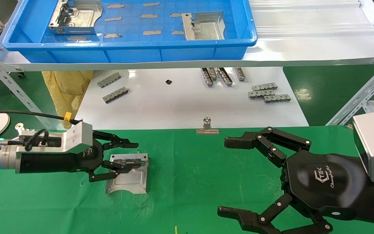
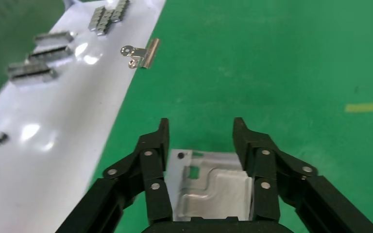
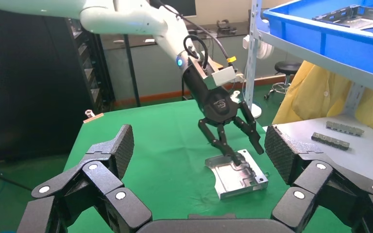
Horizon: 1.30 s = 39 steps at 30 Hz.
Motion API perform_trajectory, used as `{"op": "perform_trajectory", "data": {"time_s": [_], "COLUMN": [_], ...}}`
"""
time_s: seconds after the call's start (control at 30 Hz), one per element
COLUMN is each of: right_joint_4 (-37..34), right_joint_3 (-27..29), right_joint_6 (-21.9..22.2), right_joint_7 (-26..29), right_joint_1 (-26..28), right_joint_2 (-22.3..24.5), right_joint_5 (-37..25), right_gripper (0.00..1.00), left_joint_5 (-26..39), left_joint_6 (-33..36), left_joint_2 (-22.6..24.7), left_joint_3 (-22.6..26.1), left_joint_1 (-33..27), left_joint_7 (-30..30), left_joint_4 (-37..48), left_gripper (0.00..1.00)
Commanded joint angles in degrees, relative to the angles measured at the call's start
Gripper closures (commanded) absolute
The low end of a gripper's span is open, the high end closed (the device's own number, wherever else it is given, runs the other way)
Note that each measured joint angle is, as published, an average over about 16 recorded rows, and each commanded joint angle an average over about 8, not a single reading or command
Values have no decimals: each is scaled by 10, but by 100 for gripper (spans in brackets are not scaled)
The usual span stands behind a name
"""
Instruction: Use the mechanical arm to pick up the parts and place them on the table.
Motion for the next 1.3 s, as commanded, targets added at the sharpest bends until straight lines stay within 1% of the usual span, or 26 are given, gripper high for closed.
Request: {"op": "perform_trajectory", "data": {"time_s": [0.03, 0.17, 0.37, 0.5, 1.3], "right_joint_4": [0, 0, 0, 0, 0], "right_joint_3": [0, 0, 0, 0, 0], "right_joint_6": [0, 0, 0, 0, 0], "right_joint_7": [0, 0, 0, 0, 0], "right_joint_1": [0, 0, 0, 0, 0], "right_joint_2": [0, 0, 0, 0, 0], "right_joint_5": [0, 0, 0, 0, 0], "right_gripper": [0, 0, 0, 0, 0], "left_joint_5": [-10, -17, -16, -20, -101], "left_joint_6": [6, 7, 7, 6, -18], "left_joint_2": [-2, -3, -4, -10, -95], "left_joint_3": [-4, -6, -6, -13, -129], "left_joint_1": [8, 17, 16, 23, 150], "left_joint_7": [-28, -42, -36, -45, -213], "left_joint_4": [2, 2, -2, -19, -289], "left_gripper": [0, 0, 0, 0, 0]}}
